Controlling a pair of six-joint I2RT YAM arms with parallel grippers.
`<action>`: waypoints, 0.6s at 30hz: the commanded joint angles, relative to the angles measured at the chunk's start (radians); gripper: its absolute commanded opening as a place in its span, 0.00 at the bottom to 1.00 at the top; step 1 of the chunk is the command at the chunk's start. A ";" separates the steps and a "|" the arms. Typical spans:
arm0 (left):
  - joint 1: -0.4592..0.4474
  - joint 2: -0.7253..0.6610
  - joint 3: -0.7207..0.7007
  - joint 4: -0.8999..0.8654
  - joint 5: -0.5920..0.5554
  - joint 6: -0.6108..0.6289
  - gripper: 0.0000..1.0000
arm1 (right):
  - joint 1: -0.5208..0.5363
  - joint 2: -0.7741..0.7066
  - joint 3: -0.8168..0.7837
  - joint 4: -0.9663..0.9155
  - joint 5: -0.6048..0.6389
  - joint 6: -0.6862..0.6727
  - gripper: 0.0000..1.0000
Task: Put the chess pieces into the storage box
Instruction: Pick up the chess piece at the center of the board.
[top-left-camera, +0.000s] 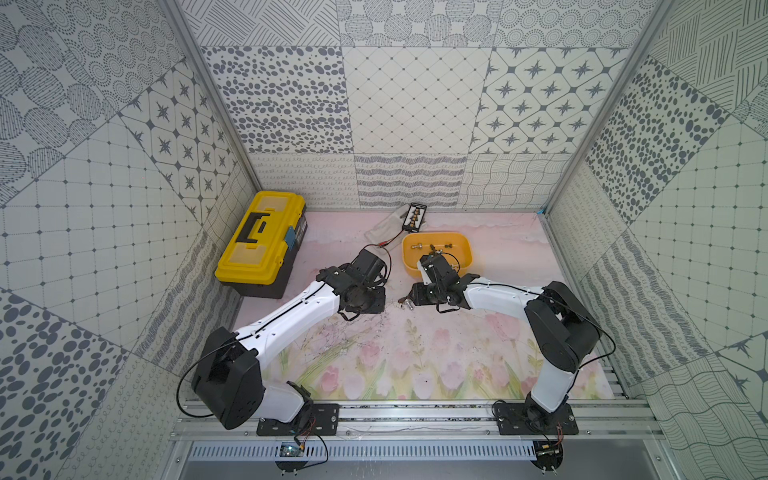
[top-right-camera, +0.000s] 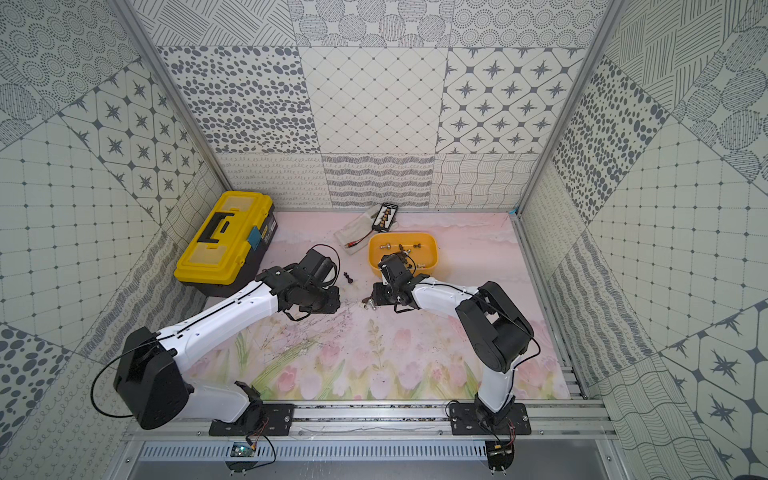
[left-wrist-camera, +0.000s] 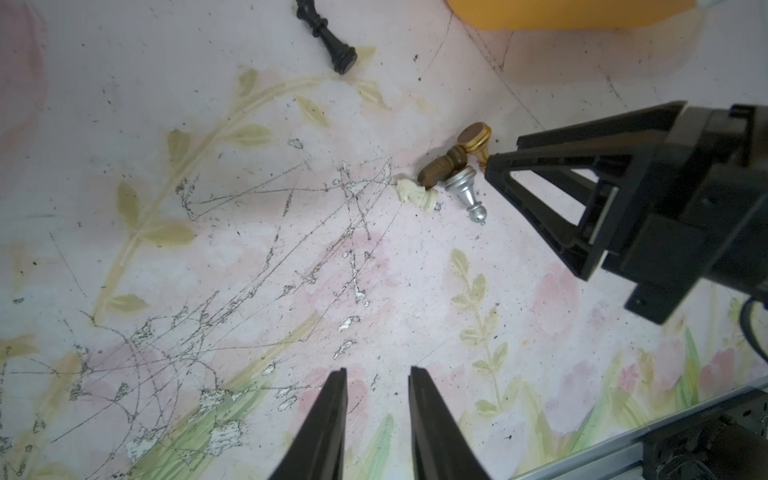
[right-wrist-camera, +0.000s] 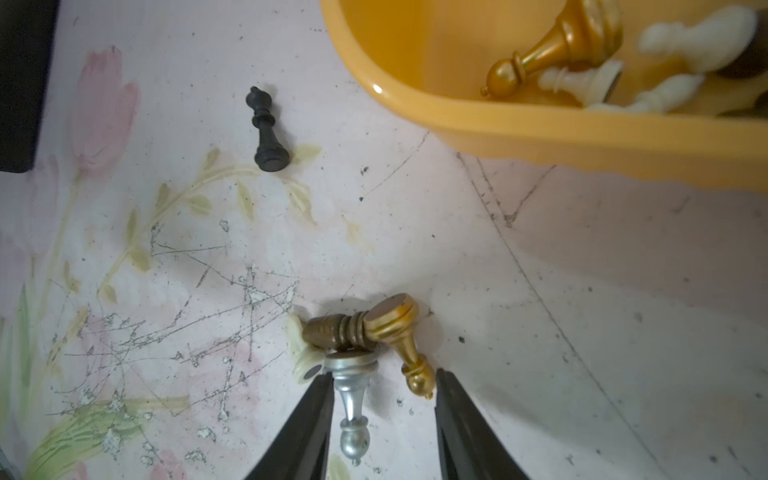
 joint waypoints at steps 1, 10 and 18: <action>0.004 -0.003 0.001 0.044 0.028 -0.023 0.31 | 0.018 0.045 0.049 -0.006 0.054 0.000 0.46; 0.004 0.003 -0.001 0.051 0.033 -0.017 0.31 | 0.022 0.110 0.087 -0.026 0.111 0.011 0.39; 0.004 0.005 -0.026 0.064 0.039 -0.033 0.31 | 0.021 0.135 0.086 -0.089 0.173 0.024 0.33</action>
